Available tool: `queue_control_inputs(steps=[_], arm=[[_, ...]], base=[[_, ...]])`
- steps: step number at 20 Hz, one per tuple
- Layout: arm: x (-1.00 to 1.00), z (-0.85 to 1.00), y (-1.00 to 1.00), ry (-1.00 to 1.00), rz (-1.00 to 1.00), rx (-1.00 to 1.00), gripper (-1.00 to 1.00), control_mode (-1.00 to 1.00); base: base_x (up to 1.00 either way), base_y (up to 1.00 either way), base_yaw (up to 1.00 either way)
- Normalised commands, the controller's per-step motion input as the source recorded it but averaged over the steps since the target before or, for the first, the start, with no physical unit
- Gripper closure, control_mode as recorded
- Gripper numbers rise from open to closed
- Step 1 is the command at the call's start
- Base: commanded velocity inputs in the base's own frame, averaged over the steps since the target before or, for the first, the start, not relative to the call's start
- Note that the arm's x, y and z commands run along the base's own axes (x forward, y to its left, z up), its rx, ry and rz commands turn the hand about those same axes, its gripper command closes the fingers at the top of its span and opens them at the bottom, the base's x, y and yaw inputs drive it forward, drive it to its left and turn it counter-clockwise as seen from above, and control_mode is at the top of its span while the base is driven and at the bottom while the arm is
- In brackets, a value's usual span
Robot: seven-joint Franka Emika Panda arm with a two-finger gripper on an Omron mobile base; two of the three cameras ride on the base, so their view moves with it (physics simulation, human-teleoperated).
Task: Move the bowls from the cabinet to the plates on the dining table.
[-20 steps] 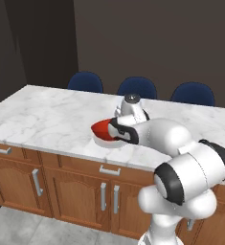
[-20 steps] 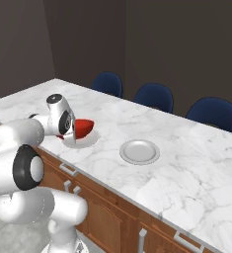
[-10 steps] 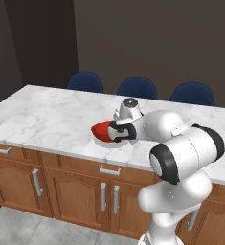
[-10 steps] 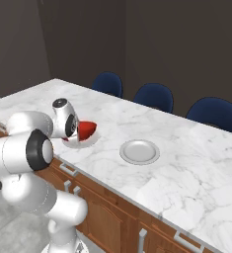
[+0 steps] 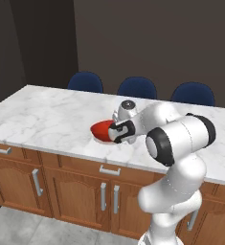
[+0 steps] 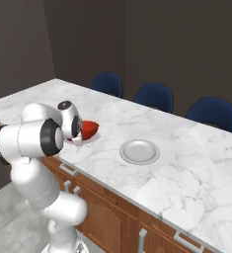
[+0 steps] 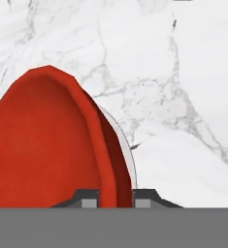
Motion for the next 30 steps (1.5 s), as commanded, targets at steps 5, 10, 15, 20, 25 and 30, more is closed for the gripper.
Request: queue_control_inputs(steps=[5, 10, 15, 20, 25, 30], arm=[[0.31, -0.2, 0.0, 0.0, 0.0, 0.01, 1.0, -1.0], [0.23, -0.22, 0.0, 0.0, 0.0, 0.0, 1.0, -1.0], [0.2, -0.2, 0.01, 0.0, 0.0, 0.0, 1.0, -1.0], [0.22, -0.12, 0.01, 0.0, 0.0, 0.0, -1.0, -1.0], [0.13, 0.08, -0.02, 0.0, 0.0, 0.0, -1.0, -1.0], [0.08, 0.26, -0.03, 0.0, 0.0, 0.0, -1.0, -1.0]], base=[[0.0, 0.0, 0.0], [0.0, 0.0, 0.0], [0.0, 0.0, 0.0], [0.0, 0.0, 0.0], [0.0, 0.0, 0.0], [0.0, 0.0, 0.0]])
